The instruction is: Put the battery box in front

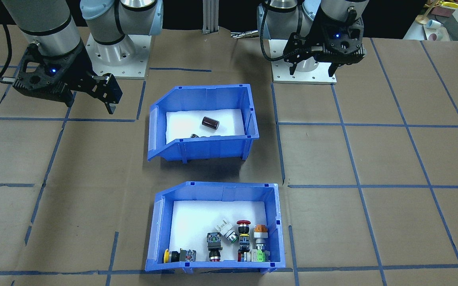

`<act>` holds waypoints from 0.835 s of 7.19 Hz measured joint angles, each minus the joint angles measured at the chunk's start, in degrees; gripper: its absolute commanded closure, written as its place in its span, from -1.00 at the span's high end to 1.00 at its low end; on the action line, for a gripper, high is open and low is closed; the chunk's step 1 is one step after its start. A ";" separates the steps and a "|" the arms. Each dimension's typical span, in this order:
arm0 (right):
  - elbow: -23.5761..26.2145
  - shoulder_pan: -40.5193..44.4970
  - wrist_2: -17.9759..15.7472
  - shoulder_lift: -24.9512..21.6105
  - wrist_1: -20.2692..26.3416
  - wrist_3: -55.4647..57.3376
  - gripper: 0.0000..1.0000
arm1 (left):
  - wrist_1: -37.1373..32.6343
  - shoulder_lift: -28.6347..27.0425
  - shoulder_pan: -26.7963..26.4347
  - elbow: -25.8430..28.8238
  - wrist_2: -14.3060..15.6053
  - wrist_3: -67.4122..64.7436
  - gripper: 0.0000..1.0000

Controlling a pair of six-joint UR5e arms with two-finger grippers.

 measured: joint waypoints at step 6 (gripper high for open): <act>-0.14 -0.05 -0.42 0.17 0.08 -0.21 1.00 | 1.67 -0.47 -0.04 -0.45 -0.31 -0.88 0.98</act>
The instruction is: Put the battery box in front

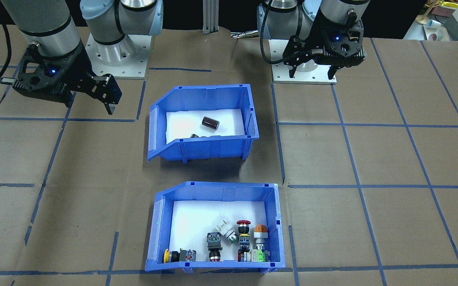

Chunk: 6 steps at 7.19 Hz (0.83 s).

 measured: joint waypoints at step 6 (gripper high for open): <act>-1.57 0.16 0.20 2.87 -0.13 -14.45 1.00 | 3.50 0.37 -0.46 -0.96 -2.55 -18.88 0.98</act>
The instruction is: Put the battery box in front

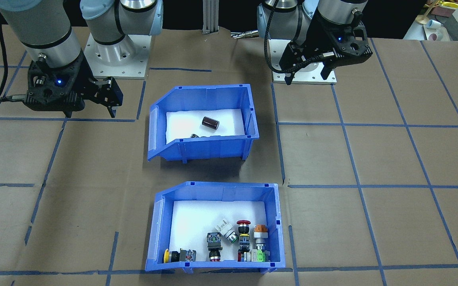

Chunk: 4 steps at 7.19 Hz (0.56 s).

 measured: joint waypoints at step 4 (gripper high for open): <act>-3.98 0.68 0.07 4.96 0.02 -19.60 1.00 | 2.19 4.04 -4.31 -9.07 -6.85 -39.49 0.98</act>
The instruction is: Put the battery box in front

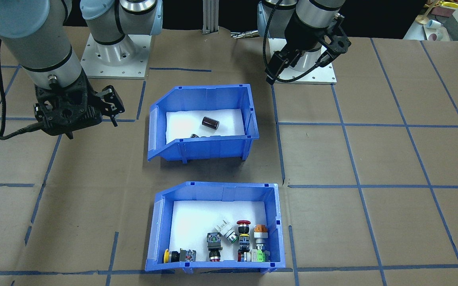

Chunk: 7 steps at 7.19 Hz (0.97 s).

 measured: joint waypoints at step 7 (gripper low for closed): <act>-17.78 8.45 -0.27 18.50 -0.55 -27.89 1.00 | 30.65 -1.15 -18.82 -19.62 -0.10 -66.91 0.98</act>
